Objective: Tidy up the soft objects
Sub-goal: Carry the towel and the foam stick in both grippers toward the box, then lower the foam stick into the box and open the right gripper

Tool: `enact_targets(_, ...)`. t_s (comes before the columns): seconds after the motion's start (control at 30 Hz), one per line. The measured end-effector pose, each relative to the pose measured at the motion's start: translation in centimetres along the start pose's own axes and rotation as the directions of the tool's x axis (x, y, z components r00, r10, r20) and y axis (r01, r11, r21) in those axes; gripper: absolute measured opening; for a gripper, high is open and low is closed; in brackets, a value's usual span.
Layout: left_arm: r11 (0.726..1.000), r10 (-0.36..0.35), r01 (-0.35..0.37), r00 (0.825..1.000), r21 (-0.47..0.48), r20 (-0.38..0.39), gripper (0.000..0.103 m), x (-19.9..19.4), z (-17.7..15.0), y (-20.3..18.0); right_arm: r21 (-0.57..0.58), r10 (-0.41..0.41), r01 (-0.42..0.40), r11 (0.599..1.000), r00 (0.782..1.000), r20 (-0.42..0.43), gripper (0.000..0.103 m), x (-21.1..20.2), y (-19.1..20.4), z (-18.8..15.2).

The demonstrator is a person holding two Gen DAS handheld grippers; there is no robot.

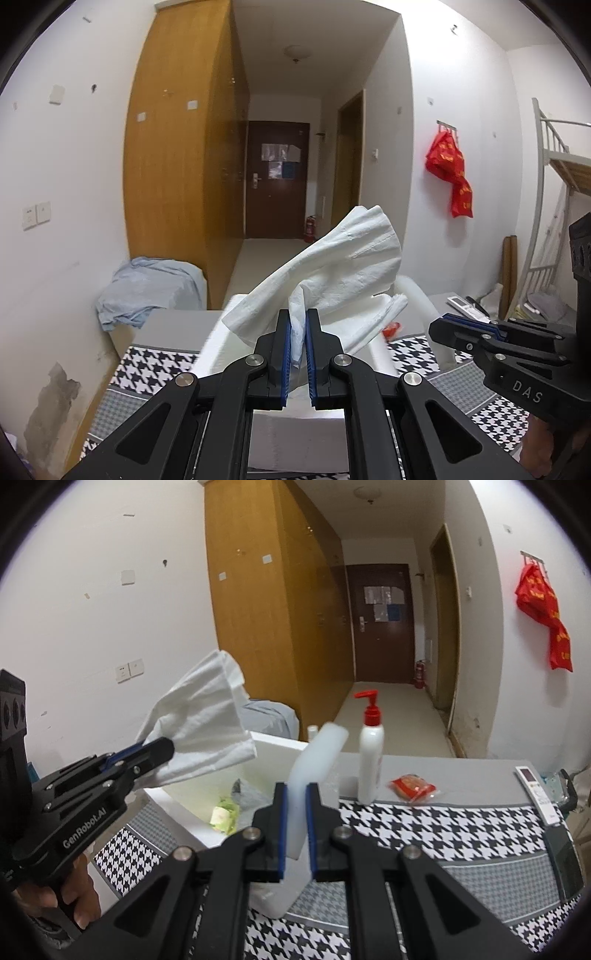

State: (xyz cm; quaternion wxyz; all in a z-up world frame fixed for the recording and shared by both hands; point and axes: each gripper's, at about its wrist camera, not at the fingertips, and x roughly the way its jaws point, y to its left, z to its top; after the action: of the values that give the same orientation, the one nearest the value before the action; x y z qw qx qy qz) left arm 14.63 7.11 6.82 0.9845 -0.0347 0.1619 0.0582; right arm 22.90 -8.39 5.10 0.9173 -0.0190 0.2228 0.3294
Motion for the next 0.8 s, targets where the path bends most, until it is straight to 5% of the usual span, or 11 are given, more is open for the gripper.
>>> enact_targets(0.8,0.991,0.124,-0.123,0.992,-0.049,0.003,0.008,-2.3,-0.8,5.3,-0.052,0.078,-0.082,0.995,0.995,-0.065,0.012,4.4,4.7,1.2)
